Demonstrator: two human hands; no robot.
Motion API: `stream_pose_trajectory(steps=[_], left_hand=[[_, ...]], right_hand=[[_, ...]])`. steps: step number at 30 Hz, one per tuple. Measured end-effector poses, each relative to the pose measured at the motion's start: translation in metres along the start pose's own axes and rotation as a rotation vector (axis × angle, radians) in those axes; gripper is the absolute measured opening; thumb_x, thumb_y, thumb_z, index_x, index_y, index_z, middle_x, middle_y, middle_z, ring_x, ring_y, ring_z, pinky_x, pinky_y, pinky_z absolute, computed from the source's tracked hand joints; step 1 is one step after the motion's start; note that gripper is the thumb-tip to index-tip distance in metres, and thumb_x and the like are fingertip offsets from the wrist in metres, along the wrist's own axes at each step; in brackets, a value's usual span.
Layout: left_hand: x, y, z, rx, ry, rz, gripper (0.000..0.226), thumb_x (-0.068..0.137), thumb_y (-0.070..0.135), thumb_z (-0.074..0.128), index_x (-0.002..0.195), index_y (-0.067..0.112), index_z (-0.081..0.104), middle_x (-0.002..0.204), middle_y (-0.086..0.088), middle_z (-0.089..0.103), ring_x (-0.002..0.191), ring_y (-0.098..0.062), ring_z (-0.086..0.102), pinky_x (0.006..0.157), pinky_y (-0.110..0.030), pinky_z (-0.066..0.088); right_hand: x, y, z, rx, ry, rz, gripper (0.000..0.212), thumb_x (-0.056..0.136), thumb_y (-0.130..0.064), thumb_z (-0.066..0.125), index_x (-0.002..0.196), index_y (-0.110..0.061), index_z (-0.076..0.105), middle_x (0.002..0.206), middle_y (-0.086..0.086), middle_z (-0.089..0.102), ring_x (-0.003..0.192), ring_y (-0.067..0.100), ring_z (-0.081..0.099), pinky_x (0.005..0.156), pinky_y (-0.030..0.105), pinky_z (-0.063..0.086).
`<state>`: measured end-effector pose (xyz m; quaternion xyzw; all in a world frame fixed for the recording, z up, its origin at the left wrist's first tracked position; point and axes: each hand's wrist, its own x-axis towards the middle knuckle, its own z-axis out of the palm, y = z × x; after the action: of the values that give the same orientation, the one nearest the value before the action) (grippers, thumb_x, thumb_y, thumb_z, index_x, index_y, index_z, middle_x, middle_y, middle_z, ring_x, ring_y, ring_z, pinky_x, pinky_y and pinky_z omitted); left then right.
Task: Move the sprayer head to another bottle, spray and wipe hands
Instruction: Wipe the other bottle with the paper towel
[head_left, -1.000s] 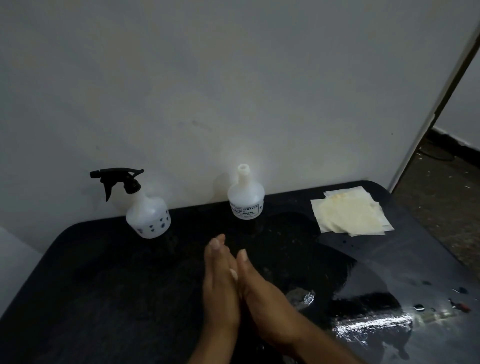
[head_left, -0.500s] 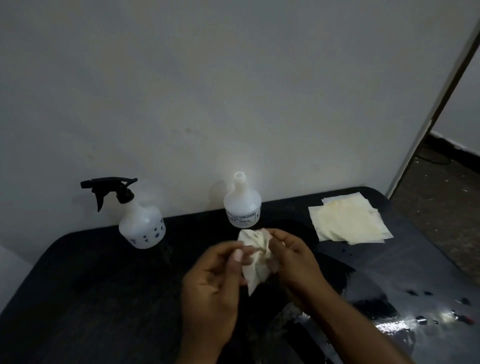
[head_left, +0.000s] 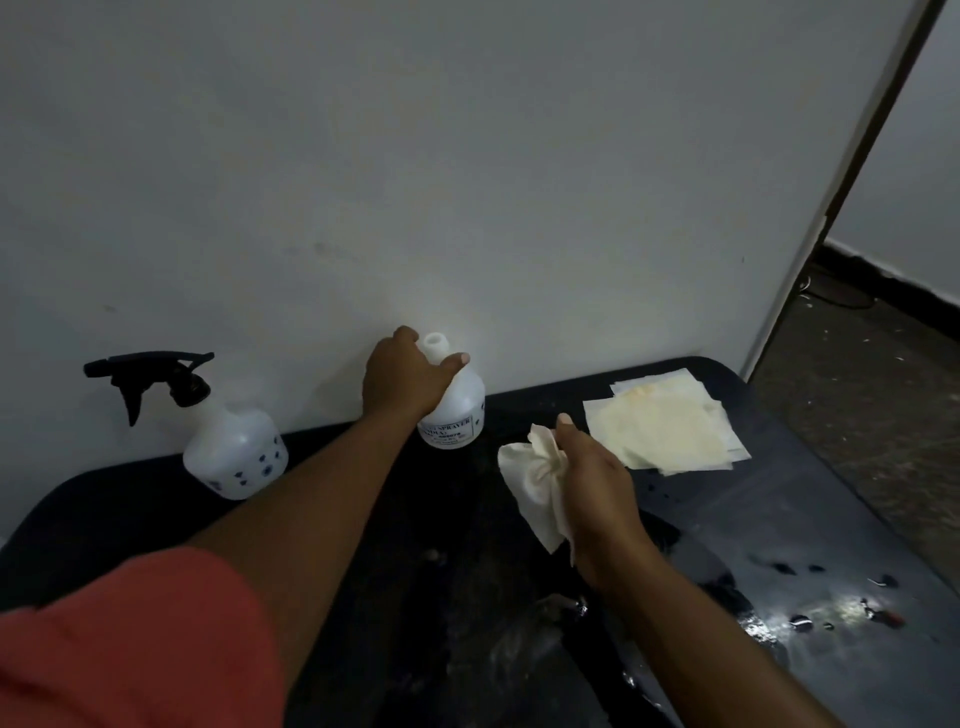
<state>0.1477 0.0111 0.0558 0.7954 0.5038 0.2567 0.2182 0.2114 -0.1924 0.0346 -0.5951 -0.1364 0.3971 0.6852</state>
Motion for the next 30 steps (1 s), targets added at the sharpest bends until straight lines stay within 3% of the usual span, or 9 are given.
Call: stream_pose_trajectory(steps=[8,10,12,15,17,22,25,28,30], left_hand=[[0.006,0.012,-0.001,0.077,-0.051,0.029,0.059,0.063,0.051,0.085,0.057,0.01,0.043,0.061,-0.002,0.051,0.067,-0.023,0.054,0.051,-0.03,0.031],[0.0,0.015,-0.007,0.075,-0.088,0.036,0.053,0.061,0.045,0.088,0.065,0.002,0.057,0.067,-0.008,0.059,0.066,-0.022,0.056,0.052,-0.03,0.036],[-0.011,0.017,-0.012,0.049,-0.08,0.065,0.047,0.062,0.038,0.089,0.076,0.0,0.065,0.073,-0.006,0.062,0.07,-0.022,0.059,0.052,-0.027,0.035],[-0.035,0.021,-0.019,-0.05,0.01,0.103,0.046,0.061,0.031,0.09,0.093,0.007,0.067,0.085,-0.002,0.064,0.079,-0.019,0.059,0.061,-0.023,0.038],[-0.051,0.027,-0.027,-0.14,0.049,0.096,0.059,0.058,0.029,0.092,0.104,0.011,0.06,0.09,0.001,0.061,0.081,-0.017,0.058,0.065,-0.023,0.04],[-0.076,0.046,-0.048,-0.243,0.009,0.133,0.054,0.056,0.033,0.093,0.094,0.018,0.057,0.081,0.004,0.07,0.071,-0.009,0.065,0.056,-0.018,0.042],[-0.094,0.057,-0.052,-0.287,-0.018,0.181,0.043,0.058,0.032,0.091,0.088,0.025,0.062,0.077,0.012,0.071,0.062,0.002,0.062,0.056,-0.013,0.047],[-0.11,0.066,-0.051,-0.344,-0.018,0.232,0.034,0.061,0.029,0.09,0.081,0.033,0.064,0.07,0.012,0.07,0.055,0.003,0.057,0.052,-0.008,0.044],[-0.119,0.069,-0.049,-0.366,-0.009,0.248,0.03,0.062,0.027,0.089,0.081,0.031,0.067,0.066,0.009,0.068,0.052,0.0,0.055,0.05,-0.01,0.044]], right_hand=[[0.008,-0.011,-0.011,-0.027,0.11,0.038,0.026,0.096,-0.034,0.051,0.079,-0.021,0.067,0.074,-0.008,0.072,0.072,0.005,0.067,0.059,0.023,0.049],[0.009,-0.014,-0.013,-0.069,0.125,0.063,0.021,0.09,-0.022,0.052,0.101,-0.009,0.065,0.098,0.012,0.068,0.092,0.025,0.065,0.078,0.042,0.055],[0.01,-0.018,-0.018,-0.155,0.093,0.066,0.045,0.085,-0.013,0.051,0.129,-0.011,0.05,0.104,0.006,0.058,0.095,0.023,0.059,0.087,0.045,0.054],[0.009,-0.025,-0.027,-0.234,0.0,0.015,0.074,0.084,-0.003,0.051,0.149,-0.023,0.023,0.099,-0.009,0.048,0.084,0.009,0.055,0.064,0.025,0.055],[0.008,-0.026,-0.03,-0.228,-0.028,0.003,0.078,0.084,0.002,0.05,0.151,-0.023,0.018,0.114,0.001,0.051,0.084,0.01,0.058,0.063,0.026,0.057],[0.006,-0.034,-0.026,-0.416,0.089,-0.145,0.049,0.088,-0.005,0.051,0.135,-0.011,0.042,0.112,0.007,0.062,0.081,0.01,0.06,0.055,0.017,0.045],[0.004,-0.058,-0.033,-0.475,0.237,-0.409,0.019,0.088,-0.007,0.051,0.104,-0.009,0.063,0.084,0.001,0.066,0.07,0.007,0.057,0.056,0.018,0.043],[-0.006,-0.084,-0.032,-0.518,0.249,-0.646,0.02,0.087,-0.01,0.05,0.079,-0.011,0.069,0.077,0.007,0.067,0.071,0.017,0.06,0.063,0.032,0.046],[-0.016,-0.095,-0.023,-0.65,0.213,-0.745,0.022,0.089,-0.016,0.05,0.082,-0.021,0.07,0.09,0.006,0.063,0.086,0.019,0.058,0.07,0.033,0.045]])
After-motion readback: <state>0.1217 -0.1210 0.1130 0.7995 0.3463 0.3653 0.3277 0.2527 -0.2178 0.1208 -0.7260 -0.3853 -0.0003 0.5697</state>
